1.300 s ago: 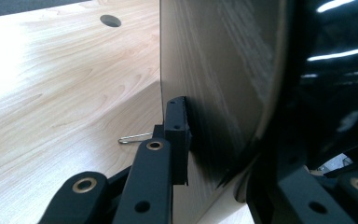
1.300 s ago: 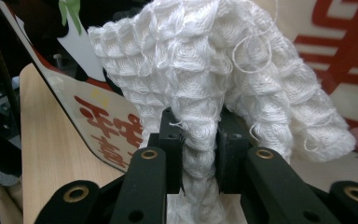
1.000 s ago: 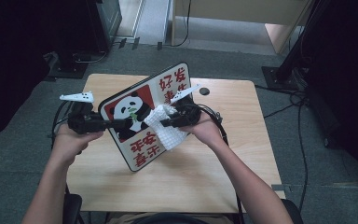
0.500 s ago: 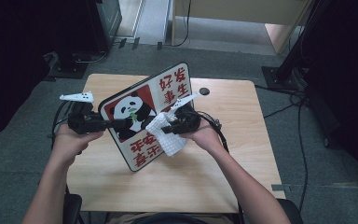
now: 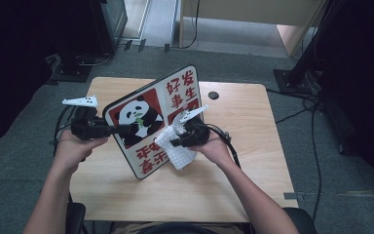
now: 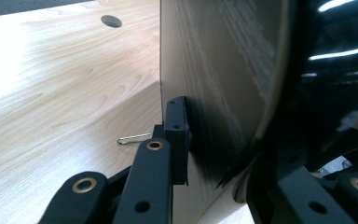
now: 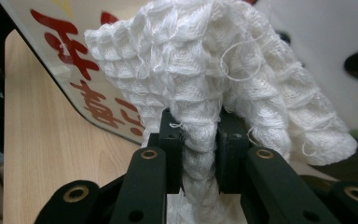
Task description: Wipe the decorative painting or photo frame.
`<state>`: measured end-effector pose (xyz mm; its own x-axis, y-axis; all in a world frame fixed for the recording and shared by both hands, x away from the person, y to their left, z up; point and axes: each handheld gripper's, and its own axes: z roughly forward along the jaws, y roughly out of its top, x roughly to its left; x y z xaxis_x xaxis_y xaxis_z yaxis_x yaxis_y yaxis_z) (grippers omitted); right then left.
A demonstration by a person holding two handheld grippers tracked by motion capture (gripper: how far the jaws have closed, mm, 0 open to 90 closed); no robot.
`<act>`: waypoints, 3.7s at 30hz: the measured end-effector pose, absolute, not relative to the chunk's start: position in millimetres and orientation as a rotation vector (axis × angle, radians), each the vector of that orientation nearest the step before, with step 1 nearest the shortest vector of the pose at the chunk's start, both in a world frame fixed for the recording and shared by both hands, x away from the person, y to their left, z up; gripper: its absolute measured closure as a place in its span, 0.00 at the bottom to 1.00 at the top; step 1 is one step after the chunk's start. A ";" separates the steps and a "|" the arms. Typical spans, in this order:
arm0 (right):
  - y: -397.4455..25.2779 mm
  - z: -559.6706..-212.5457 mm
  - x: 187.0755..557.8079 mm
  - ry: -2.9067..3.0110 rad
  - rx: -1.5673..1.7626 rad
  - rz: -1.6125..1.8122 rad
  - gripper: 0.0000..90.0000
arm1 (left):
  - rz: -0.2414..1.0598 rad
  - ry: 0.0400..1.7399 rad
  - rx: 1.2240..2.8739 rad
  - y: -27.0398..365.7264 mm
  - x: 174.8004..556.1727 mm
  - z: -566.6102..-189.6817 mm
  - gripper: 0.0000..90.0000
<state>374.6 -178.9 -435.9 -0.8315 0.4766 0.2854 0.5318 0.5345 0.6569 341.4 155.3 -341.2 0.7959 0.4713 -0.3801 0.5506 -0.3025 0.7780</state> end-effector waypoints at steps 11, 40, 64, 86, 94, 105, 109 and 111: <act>-179.2 -458.6 370.1 -2.684 -0.896 -1.130 0.85 | -0.096 0.771 1.949 155.0 340.8 -341.1 0.85; -188.4 -444.0 364.7 -2.639 -0.929 -1.155 0.87 | -0.095 0.768 1.947 155.5 340.9 -341.7 0.85; -165.1 -336.7 374.9 -2.706 -0.801 -1.272 0.87 | -0.100 0.767 1.953 155.4 341.7 -341.5 0.85; -133.9 -264.1 387.8 -2.774 -0.722 -1.334 0.87 | -0.096 0.775 1.949 155.2 341.4 -341.7 0.85; -121.4 -265.0 391.1 -2.761 -0.724 -1.334 0.86 | -0.099 0.771 1.946 155.9 342.0 -342.3 0.85; -120.8 -271.3 392.8 -2.750 -0.718 -1.334 0.86 | -0.104 0.773 1.945 156.6 342.3 -342.6 0.85; -121.2 -275.5 392.6 -2.751 -0.707 -1.341 0.85 | -0.106 0.776 1.943 156.9 342.5 -342.7 0.85; -121.3 -277.8 392.2 -2.750 -0.702 -1.343 0.85 | -0.106 0.777 1.942 157.1 342.6 -342.8 0.85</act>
